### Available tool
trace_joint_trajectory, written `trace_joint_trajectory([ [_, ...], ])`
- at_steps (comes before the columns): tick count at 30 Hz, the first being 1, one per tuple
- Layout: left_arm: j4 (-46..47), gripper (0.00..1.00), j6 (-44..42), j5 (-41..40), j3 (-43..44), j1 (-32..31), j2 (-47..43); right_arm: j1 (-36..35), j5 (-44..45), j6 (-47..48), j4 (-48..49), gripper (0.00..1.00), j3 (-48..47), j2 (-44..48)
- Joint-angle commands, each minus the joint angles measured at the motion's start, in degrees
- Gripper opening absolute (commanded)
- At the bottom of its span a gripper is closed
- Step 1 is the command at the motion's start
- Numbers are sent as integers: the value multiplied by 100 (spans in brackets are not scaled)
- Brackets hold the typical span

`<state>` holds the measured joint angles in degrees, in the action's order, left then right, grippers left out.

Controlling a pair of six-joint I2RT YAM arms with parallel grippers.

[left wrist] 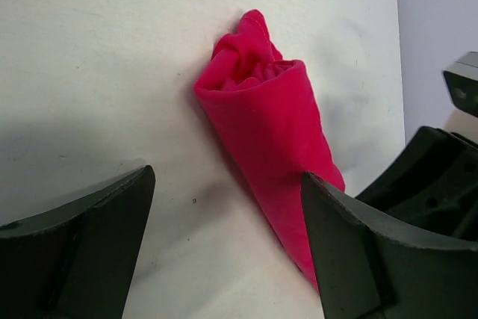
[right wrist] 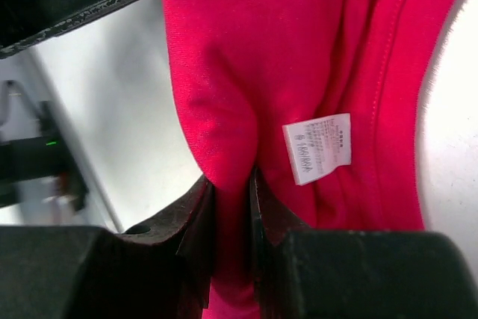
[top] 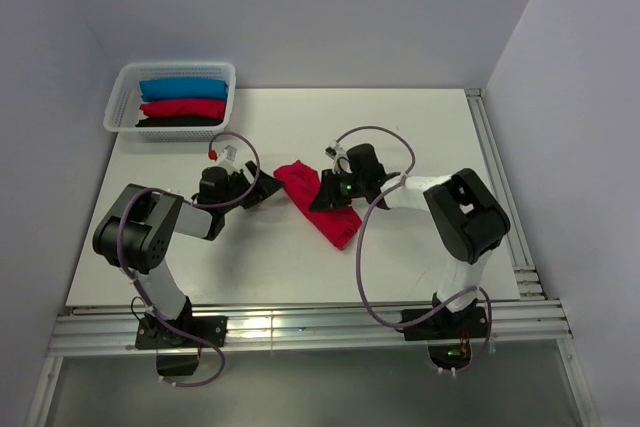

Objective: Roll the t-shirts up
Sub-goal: Roll the tshirt

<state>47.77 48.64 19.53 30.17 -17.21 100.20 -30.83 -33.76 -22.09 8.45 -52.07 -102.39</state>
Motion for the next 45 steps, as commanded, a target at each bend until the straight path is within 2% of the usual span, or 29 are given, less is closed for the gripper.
trace_joint_trajectory([
  [1,294,84,-74,86,-55,16,-150,322,-1466,-630,596,0,259,-325],
  [13,417,84,-267,112,173,-168,69,657,-1915,-1034,622,0,100,-1187],
  [28,1121,83,-364,69,436,-476,799,1044,-1450,-955,97,0,66,-1345],
  [32,787,83,-417,-133,735,-590,939,1088,-1081,-807,-290,0,-57,-1363],
  [37,120,82,-505,-827,1095,-748,1036,1088,-712,-718,-616,0,-154,-1363],
  [45,-1303,82,-575,-1724,1948,-1065,1335,1088,-360,-604,-801,0,-224,-1398],
])
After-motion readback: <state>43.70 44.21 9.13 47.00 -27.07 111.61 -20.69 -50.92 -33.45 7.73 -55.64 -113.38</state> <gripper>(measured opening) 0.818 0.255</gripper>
